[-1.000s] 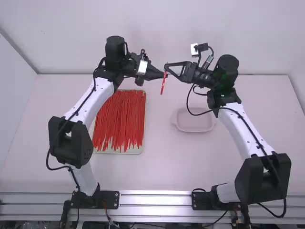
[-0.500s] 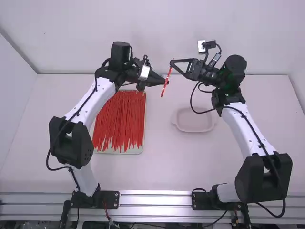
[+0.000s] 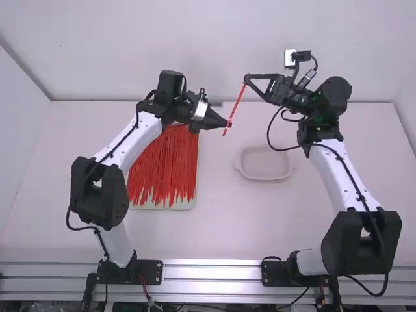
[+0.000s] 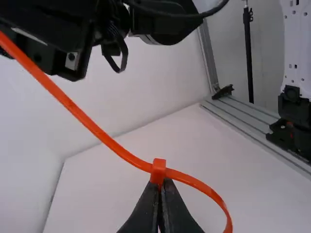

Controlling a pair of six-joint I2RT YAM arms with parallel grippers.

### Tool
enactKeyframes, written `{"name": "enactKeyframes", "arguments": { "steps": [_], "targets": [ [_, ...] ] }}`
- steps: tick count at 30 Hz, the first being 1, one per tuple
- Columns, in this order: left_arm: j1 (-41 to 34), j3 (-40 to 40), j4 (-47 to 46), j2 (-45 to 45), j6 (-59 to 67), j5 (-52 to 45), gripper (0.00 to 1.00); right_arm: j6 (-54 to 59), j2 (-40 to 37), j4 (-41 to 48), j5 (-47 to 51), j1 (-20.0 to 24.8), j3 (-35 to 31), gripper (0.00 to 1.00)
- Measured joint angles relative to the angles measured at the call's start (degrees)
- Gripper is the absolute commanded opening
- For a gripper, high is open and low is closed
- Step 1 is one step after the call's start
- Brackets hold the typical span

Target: Fasten the cable tie

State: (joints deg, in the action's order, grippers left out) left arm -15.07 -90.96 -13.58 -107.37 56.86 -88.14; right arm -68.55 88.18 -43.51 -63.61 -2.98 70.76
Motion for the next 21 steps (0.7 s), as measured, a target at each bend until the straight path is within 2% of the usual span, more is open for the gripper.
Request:
{"name": "enactKeyframes", "arguments": {
  "steps": [8, 13, 15, 16, 18, 19, 20, 21],
  "targets": [
    [0.0, 2.3, -0.3, 0.0, -0.6, -0.4, 0.02, -0.8, 0.0, 0.5, -0.2, 0.3, 0.0, 0.00],
    [0.0, 3.2, -0.3, 0.0, -0.9, -0.8, 0.02, 0.2, 0.0, 4.3, 0.0, 0.3, 0.8, 0.00],
    [0.0, 3.2, -0.2, 0.0, -0.9, -0.8, 0.02, 1.3, 0.0, 5.0, 0.0, 0.3, 1.2, 0.10],
    [-0.1, 3.2, 0.1, 0.0, -0.9, -0.8, 0.02, 2.4, 0.0, 5.2, 0.6, 0.3, 1.4, 0.29],
    [0.0, 3.6, 2.3, -0.1, -1.8, -0.7, 0.02, 4.3, 0.0, 7.3, 1.4, 0.7, 2.7, 0.48],
    [0.0, 3.8, 3.4, -0.1, -2.3, -0.7, 0.02, 5.2, 0.0, 8.4, 1.6, 0.8, 3.1, 0.51],
    [0.0, 4.1, 6.1, -0.1, -4.0, -0.6, 0.02, 6.3, 0.0, 10.7, 2.1, 0.9, 3.8, 0.64],
    [0.0, 4.3, 9.7, -0.1, -6.3, -0.6, 0.02, 7.8, 0.0, 13.0, 2.5, 1.0, 4.1, 0.71]
  ]
}}
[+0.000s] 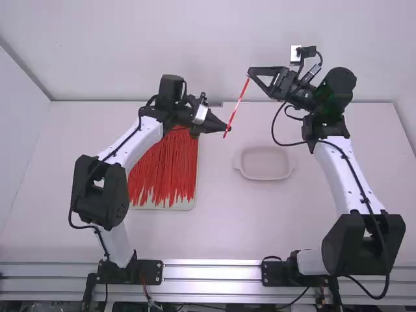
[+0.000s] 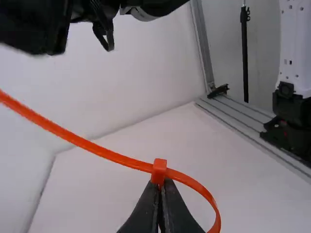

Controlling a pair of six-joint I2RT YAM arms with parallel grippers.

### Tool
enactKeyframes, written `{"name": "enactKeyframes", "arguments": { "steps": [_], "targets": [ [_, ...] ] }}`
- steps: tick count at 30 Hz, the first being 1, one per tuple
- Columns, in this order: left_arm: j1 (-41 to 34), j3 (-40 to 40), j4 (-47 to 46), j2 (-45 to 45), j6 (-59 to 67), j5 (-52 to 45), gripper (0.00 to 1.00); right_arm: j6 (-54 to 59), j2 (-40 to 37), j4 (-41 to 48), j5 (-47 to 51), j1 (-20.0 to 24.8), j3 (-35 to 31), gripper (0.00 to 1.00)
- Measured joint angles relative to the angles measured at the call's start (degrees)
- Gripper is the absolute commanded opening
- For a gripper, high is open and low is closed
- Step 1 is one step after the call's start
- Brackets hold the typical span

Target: Fasten the cable tie

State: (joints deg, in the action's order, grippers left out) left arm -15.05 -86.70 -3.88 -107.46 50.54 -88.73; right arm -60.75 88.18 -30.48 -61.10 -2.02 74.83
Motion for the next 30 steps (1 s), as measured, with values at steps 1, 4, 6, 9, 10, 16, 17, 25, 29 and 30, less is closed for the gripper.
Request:
{"name": "enactKeyframes", "arguments": {
  "steps": [1, 4, 6, 9, 10, 16, 17, 25, 29, 30],
  "targets": [
    [0.2, 0.1, 2.8, 0.0, -1.8, 0.0, 0.02, 0.9, 0.0, 1.9, 0.2, -0.1, 0.0, 0.74],
    [0.5, 0.1, 12.0, 0.0, -8.4, -0.1, 0.02, 4.1, 0.0, 7.1, 0.6, -1.1, 0.0, 0.78],
    [0.9, 0.1, 17.4, 0.0, -12.3, 0.0, 0.02, 5.9, 0.0, 9.4, 0.3, -1.6, 0.0, 0.79],
    [2.0, 0.2, 28.9, 0.0, -20.2, -0.1, 0.02, 8.5, 0.0, 12.9, -0.4, -2.2, 0.0, 0.80],
    [2.4, 0.2, 32.8, 0.0, -23.1, 0.0, 0.02, 9.0, 0.0, 13.9, -0.7, -2.4, 0.0, 0.80],
    [3.2, 0.2, 49.7, 0.0, -39.1, 1.6, 0.02, 13.2, 0.0, 18.1, -1.4, -4.1, 0.0, 0.70],
    [3.2, 0.2, 51.2, 0.0, -41.2, 1.9, 0.02, 13.8, 0.0, 18.1, -1.4, -4.7, 0.0, 0.68],
    [3.1, 0.2, 51.9, 0.0, -48.2, 2.4, 0.02, 15.4, 0.0, 17.7, -1.7, -6.9, 0.0, 0.54],
    [3.1, 0.2, 51.8, 0.0, -49.3, 2.4, 0.02, 15.6, 0.0, 17.6, -1.6, -7.0, 0.0, 0.47],
    [3.0, 0.2, 51.7, 0.0, -49.4, 2.4, 0.02, 15.5, 0.0, 17.6, -1.6, -7.0, 0.0, 0.43]
  ]
}}
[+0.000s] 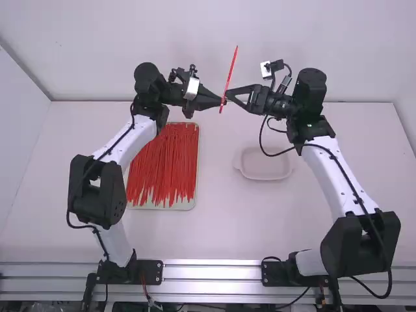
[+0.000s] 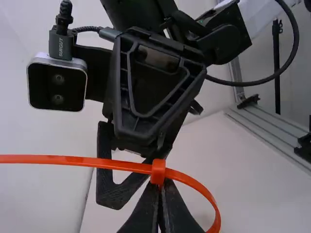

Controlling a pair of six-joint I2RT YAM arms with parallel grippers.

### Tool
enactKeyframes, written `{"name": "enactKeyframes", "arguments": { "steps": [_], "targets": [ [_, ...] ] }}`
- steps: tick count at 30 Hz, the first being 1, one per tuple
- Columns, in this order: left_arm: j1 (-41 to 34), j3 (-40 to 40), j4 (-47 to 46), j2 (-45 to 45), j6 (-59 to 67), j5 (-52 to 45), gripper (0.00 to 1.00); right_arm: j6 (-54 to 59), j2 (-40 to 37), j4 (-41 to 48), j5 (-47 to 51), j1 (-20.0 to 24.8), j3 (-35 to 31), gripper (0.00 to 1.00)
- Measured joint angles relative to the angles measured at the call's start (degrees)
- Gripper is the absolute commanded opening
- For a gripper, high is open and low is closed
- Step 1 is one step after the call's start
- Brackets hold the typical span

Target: Fasten the cable tie

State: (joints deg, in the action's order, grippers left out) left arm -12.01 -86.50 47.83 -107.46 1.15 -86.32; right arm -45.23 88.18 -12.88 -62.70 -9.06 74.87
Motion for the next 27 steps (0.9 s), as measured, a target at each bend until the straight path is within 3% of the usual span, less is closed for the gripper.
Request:
{"name": "enactKeyframes", "arguments": {
  "steps": [1, 7, 10, 15, 17, 22, 24, 25, 26, 27],
  "targets": [
    [-0.2, 0.0, -0.4, 0.0, -0.1, 0.0, 0.02, 0.0, 0.0, 0.0, 0.1, -0.3, 0.0, 0.38],
    [-1.4, 0.0, -3.6, 0.0, 1.3, 0.0, 0.01, 0.2, 0.0, -0.4, 0.0, -1.1, 0.0, 0.30],
    [-1.4, 0.0, -3.6, 0.0, 1.6, 0.0, 0.02, 0.2, 0.0, -0.5, -0.1, -0.9, 0.0, 0.18],
    [-1.4, 0.0, -4.0, 0.0, 1.7, 0.0, 0.02, 0.2, 0.0, -0.6, 0.0, -0.9, 0.0, 0.14],
    [-1.4, 0.0, -4.1, 0.0, 1.7, 0.0, 0.02, 0.1, 0.0, -0.7, -0.1, -0.9, 0.0, 0.01],
    [-1.4, 0.2, -4.5, 0.0, 1.8, 0.0, 0.02, 0.0, 0.0, -0.8, -0.4, -0.8, 0.1, 0.00],
    [-1.4, 0.2, -4.4, -0.1, 1.9, 0.2, 0.18, 0.0, 0.0, -0.7, -0.5, -0.9, 0.1, 0.00],
    [-1.4, 0.2, -4.4, 0.0, 1.8, 0.5, 0.34, 0.1, 0.0, -0.6, -0.5, -0.9, 0.1, 0.00],
    [-1.4, 0.2, -4.3, -0.1, 1.7, 0.9, 0.77, 0.2, 0.0, -0.6, -0.7, -0.8, 0.1, 0.00],
    [-1.4, 0.2, -4.6, -0.1, 1.3, 1.8, 0.99, 0.3, 0.0, -0.4, -0.8, -0.9, 0.1, 0.00]
  ]
}}
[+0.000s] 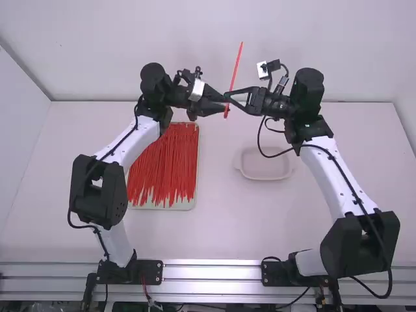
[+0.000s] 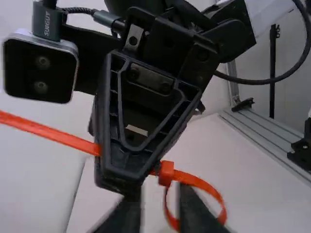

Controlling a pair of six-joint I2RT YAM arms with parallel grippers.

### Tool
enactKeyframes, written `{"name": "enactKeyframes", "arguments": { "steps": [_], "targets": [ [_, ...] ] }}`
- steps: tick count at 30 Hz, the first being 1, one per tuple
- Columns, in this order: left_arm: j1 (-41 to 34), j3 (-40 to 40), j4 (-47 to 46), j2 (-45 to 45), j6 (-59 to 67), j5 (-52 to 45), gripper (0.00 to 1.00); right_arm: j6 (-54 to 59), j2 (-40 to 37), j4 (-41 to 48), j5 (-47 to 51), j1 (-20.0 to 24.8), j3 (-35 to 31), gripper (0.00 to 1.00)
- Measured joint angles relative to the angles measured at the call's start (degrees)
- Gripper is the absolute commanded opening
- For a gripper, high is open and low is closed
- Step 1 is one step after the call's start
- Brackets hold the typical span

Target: Fasten the cable tie

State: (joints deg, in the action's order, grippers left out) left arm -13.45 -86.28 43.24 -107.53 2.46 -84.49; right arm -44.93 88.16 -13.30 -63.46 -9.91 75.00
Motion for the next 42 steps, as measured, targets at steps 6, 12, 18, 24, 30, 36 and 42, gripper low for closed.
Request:
{"name": "enactKeyframes", "arguments": {
  "steps": [6, 12, 18, 24, 30, 36, 42],
  "targets": [
    [0.1, 0.0, -3.2, 0.0, -4.3, 5.9, 0.99, 3.8, 0.0, 2.9, -2.0, 1.4, 0.0, 0.00],
    [0.5, 0.0, -11.6, 0.0, -5.9, 8.0, 0.99, 10.3, 0.0, 10.8, -3.1, 5.9, 0.0, 0.00],
    [2.6, 0.0, -29.2, 0.0, -4.4, 12.5, 0.99, 22.6, 0.0, 27.0, -0.7, 9.7, 0.0, 0.00],
    [3.8, 0.0, -42.1, 0.0, 1.0, 13.9, 0.98, 31.2, 0.0, 36.4, 6.3, 10.3, 0.0, 0.00],
    [3.7, 0.0, -53.8, 0.0, 9.1, 15.7, 0.99, 36.0, 0.0, 41.8, 16.0, 10.3, 0.0, 0.00],
    [3.7, 0.0, -62.7, 0.0, 12.9, 20.4, 0.99, 38.0, 0.0, 45.4, 27.4, 7.9, 0.0, 0.00],
    [3.7, 0.0, -68.1, 0.0, 15.8, 22.7, 0.99, 37.6, 0.0, 40.1, 36.3, 4.8, -3.0, 0.00]
  ]
}}
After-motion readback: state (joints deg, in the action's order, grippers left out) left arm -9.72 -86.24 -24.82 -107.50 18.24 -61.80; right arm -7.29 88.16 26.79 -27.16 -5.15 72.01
